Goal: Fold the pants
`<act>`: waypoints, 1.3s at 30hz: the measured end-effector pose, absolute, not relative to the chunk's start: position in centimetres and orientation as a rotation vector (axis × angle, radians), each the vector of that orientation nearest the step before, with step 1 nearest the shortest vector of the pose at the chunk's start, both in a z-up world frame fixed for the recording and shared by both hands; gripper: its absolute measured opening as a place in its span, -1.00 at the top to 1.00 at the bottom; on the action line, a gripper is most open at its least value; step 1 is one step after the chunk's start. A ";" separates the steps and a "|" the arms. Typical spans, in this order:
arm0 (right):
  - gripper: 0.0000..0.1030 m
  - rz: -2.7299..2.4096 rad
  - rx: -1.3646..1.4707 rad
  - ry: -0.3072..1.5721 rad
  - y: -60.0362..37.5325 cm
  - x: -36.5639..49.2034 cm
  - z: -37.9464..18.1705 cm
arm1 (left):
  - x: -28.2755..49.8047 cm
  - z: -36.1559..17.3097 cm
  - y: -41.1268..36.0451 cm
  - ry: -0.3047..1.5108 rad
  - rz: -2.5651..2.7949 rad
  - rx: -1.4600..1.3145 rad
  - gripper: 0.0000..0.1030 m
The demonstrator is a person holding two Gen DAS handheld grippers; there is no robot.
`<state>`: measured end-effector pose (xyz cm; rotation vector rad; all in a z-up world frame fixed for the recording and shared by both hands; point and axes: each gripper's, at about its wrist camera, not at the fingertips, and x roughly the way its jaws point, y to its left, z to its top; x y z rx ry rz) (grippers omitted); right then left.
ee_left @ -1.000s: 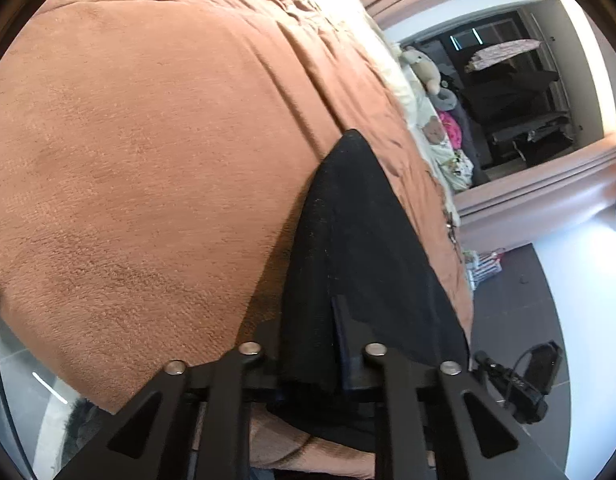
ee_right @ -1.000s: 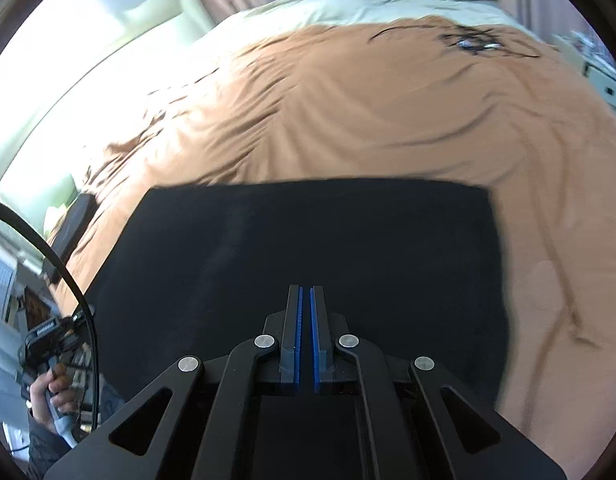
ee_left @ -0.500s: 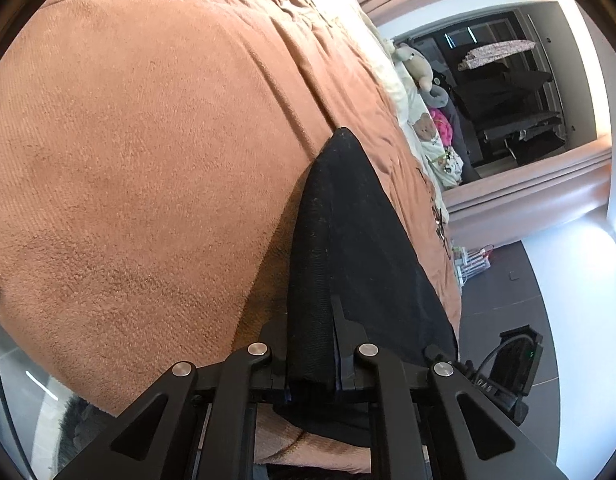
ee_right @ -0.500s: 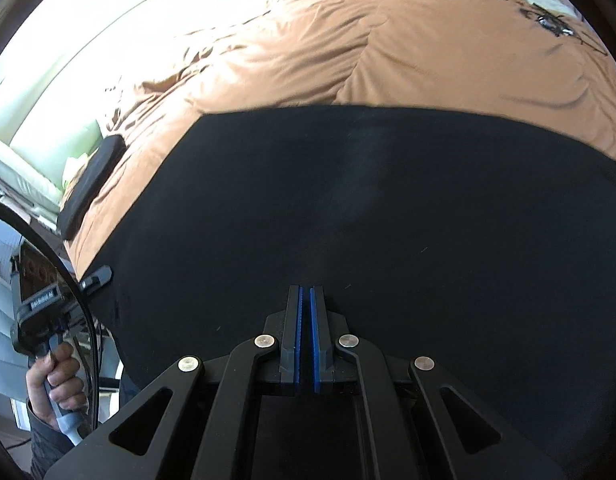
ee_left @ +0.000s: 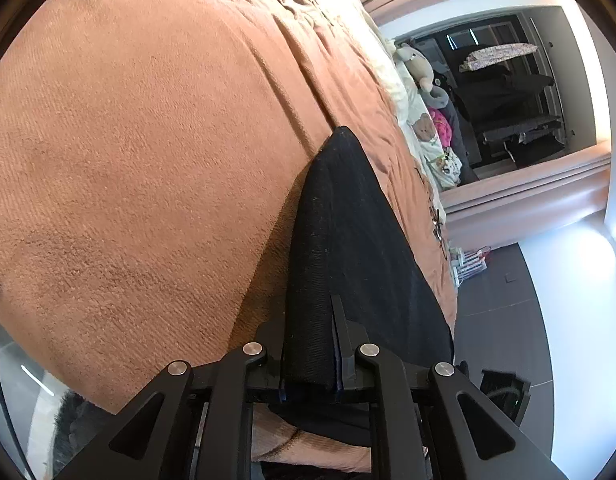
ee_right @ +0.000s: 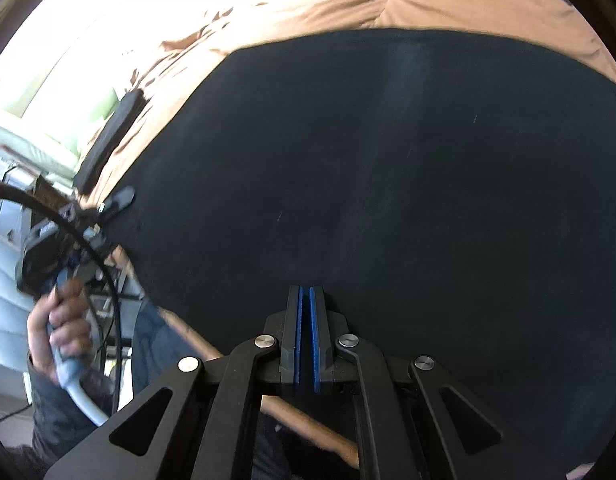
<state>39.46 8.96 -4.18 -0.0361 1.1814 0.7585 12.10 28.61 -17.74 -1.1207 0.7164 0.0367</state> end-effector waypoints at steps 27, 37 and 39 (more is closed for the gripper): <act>1.00 0.581 0.040 1.107 11.0 53.5 -1.9 | 11.7 -18.4 28.9 0.712 0.096 -1.176 0.60; 1.00 0.506 0.136 1.071 11.9 56.0 -2.4 | 11.9 -18.5 28.7 0.709 0.128 -1.169 0.60; 1.00 0.503 0.171 1.062 10.7 56.5 -2.4 | 11.8 -18.4 28.5 0.703 0.131 -1.170 0.63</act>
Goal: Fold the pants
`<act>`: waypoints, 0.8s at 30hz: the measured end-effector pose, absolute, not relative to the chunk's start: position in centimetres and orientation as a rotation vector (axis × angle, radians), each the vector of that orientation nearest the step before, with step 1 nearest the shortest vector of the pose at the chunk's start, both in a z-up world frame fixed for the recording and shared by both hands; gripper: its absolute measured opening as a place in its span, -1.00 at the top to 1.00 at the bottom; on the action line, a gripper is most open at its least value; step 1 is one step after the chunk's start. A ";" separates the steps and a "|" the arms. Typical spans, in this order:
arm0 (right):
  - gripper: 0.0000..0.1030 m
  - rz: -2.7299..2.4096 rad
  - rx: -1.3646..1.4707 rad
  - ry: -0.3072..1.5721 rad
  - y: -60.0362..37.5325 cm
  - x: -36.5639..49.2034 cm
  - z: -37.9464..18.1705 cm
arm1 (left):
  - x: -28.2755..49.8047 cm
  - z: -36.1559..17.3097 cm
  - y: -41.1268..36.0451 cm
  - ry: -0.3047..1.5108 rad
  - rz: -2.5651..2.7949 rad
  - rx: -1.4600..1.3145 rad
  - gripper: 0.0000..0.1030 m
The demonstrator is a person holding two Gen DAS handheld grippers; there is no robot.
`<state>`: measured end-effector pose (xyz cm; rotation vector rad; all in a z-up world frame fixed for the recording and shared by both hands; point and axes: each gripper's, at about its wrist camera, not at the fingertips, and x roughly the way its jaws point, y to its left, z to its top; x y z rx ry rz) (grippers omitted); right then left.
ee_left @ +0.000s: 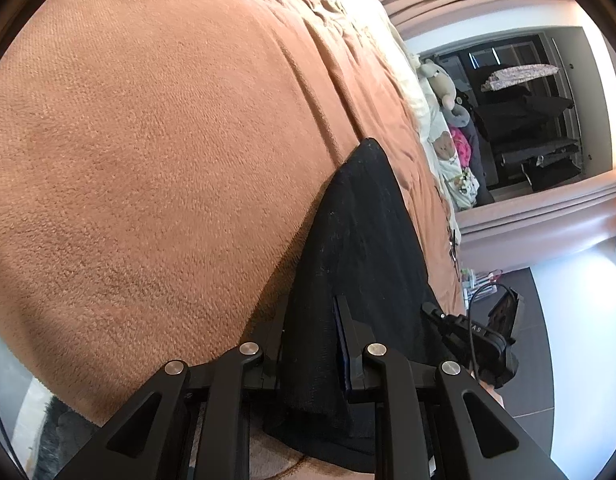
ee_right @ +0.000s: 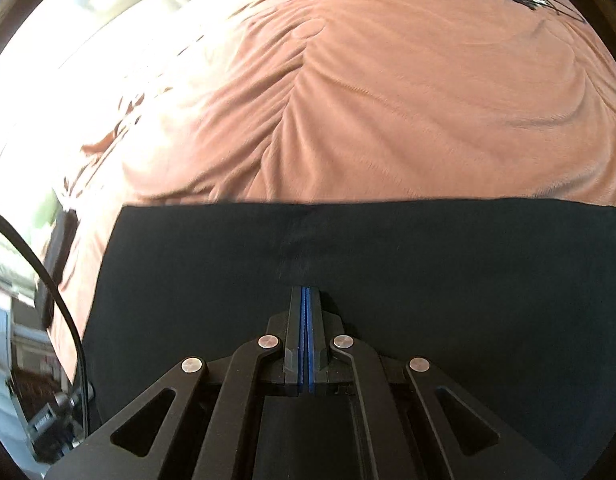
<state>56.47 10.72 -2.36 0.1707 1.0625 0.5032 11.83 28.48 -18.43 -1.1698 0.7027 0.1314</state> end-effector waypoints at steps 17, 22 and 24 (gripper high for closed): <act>1.00 0.719 0.146 1.160 7.6 48.4 -2.9 | 12.5 -12.7 27.5 0.588 0.017 -1.103 0.76; 1.00 0.756 0.153 1.163 7.0 46.4 -3.3 | 13.4 -10.5 26.5 0.563 -0.024 -1.064 0.76; 1.00 0.767 0.156 1.162 6.6 45.9 -3.1 | 13.7 -9.8 26.1 0.553 -0.041 -1.051 0.76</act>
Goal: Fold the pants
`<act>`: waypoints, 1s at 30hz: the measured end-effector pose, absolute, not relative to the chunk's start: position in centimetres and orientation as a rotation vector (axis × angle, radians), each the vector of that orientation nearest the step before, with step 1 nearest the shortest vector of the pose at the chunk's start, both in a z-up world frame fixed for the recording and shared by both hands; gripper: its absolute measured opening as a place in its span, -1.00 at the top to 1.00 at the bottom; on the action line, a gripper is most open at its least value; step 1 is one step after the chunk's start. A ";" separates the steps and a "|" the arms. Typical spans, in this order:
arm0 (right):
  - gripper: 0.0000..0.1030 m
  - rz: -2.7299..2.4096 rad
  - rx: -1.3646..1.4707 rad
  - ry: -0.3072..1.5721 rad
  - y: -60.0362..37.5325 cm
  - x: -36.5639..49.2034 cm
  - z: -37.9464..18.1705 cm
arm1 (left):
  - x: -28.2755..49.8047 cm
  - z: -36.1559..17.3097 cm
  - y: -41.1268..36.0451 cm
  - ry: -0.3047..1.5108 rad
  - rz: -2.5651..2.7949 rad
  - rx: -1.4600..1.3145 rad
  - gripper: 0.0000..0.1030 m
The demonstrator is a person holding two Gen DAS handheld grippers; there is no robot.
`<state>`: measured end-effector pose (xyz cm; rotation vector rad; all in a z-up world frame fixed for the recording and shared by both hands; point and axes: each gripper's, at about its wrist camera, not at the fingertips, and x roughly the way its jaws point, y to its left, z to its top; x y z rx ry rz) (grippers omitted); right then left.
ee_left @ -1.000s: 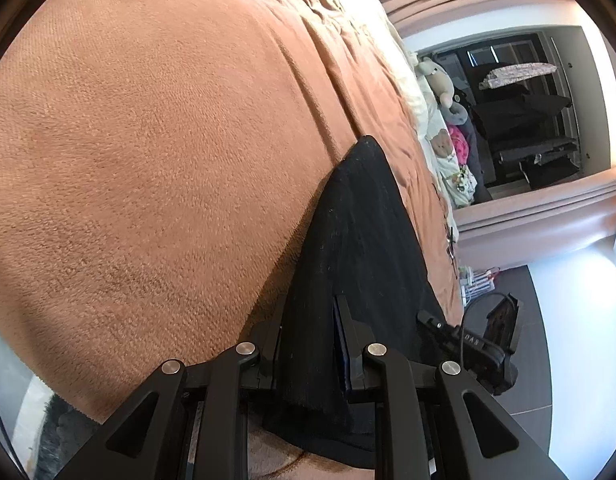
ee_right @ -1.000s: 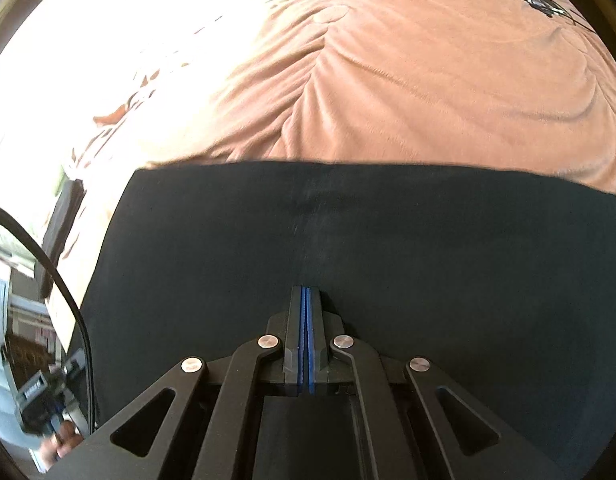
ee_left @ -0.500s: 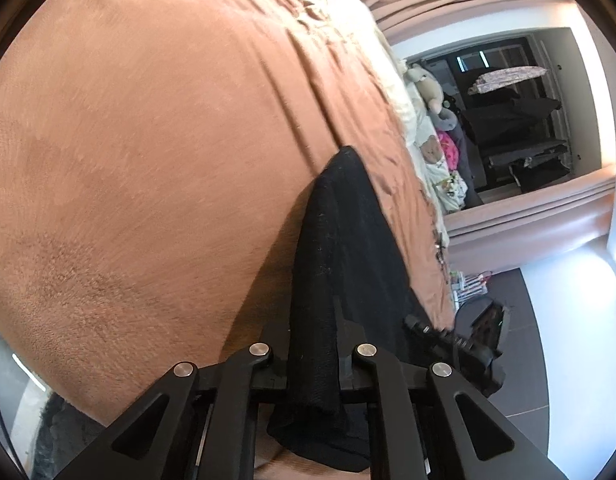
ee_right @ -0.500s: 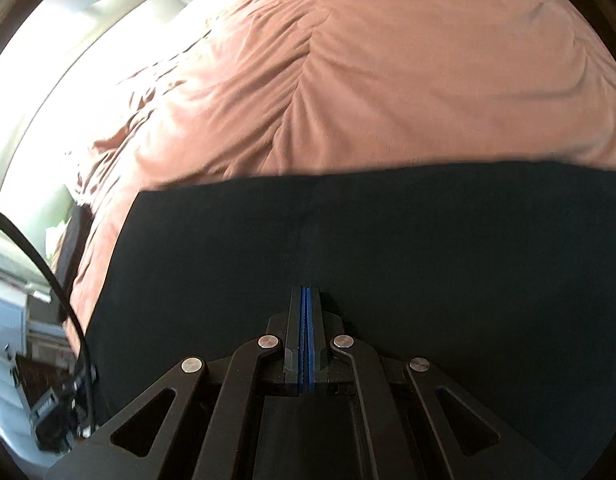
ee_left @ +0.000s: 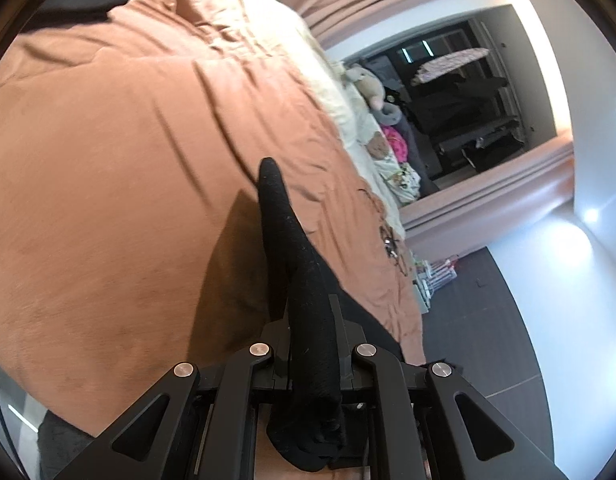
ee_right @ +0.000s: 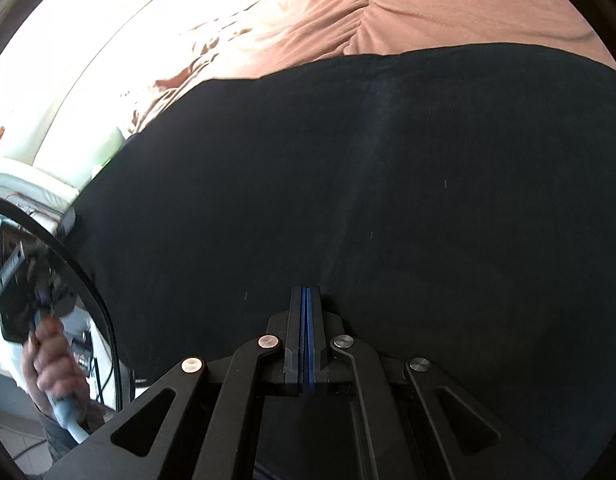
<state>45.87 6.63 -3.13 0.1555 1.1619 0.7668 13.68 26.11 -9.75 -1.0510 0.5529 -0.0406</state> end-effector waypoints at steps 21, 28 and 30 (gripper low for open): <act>-0.21 0.725 0.349 0.891 -9.3 40.6 2.3 | 19.1 -1.1 17.2 0.519 -0.288 -0.868 0.76; -0.28 0.682 0.428 0.827 -14.4 39.3 2.7 | 21.3 0.2 13.0 0.550 -0.368 -0.811 0.76; -0.28 0.667 0.447 0.808 -16.1 38.9 2.8 | 21.7 0.4 11.8 0.560 -0.388 -0.796 0.76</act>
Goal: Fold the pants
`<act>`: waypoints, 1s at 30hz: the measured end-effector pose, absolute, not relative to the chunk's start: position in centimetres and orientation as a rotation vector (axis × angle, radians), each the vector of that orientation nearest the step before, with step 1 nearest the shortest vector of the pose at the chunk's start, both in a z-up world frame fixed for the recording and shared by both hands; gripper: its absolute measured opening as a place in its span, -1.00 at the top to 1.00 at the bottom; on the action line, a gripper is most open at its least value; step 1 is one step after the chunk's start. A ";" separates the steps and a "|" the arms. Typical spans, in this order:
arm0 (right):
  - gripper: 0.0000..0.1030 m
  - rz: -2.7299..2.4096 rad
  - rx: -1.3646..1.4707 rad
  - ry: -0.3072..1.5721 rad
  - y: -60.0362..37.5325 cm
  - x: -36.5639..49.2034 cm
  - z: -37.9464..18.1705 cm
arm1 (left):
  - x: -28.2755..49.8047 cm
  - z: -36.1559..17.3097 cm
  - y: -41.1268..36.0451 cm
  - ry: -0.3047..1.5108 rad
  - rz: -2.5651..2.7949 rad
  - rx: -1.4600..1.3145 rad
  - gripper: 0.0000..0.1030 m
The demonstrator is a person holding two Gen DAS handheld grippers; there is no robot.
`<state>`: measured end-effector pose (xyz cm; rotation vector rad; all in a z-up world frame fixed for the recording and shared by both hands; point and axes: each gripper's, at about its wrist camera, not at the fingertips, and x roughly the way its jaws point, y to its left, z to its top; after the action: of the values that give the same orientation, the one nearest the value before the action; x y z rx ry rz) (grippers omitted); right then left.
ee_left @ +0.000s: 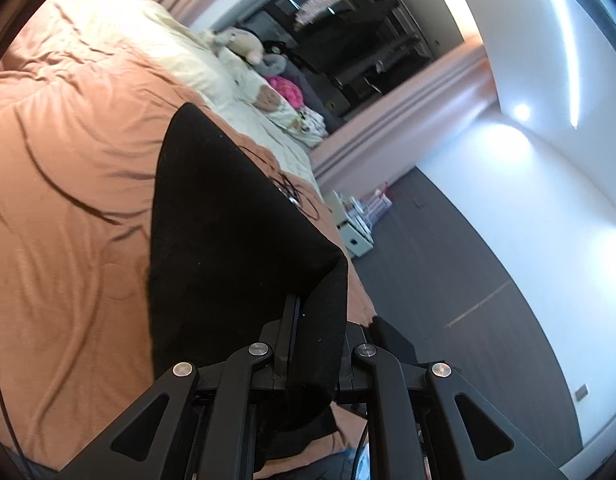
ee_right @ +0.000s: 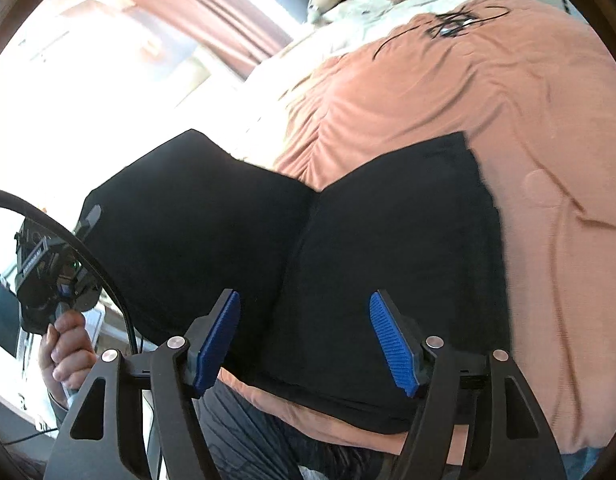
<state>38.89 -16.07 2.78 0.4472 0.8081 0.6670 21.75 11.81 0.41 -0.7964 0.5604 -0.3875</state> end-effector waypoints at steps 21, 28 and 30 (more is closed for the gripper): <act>-0.28 0.536 0.593 0.752 -24.5 33.1 2.6 | 27.4 -4.9 -3.7 0.861 -0.613 -0.652 0.50; -0.28 0.553 0.599 0.801 -23.5 32.6 1.4 | 26.8 -7.0 -3.0 0.897 -0.575 -0.674 -0.24; -0.28 0.565 0.585 0.824 -22.5 32.9 0.9 | 26.6 -7.2 -2.0 0.896 -0.541 -0.683 -0.24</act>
<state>32.88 -22.53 0.95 0.5850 0.8236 0.5646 26.58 -1.97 -7.18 -0.6833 0.8961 -0.5409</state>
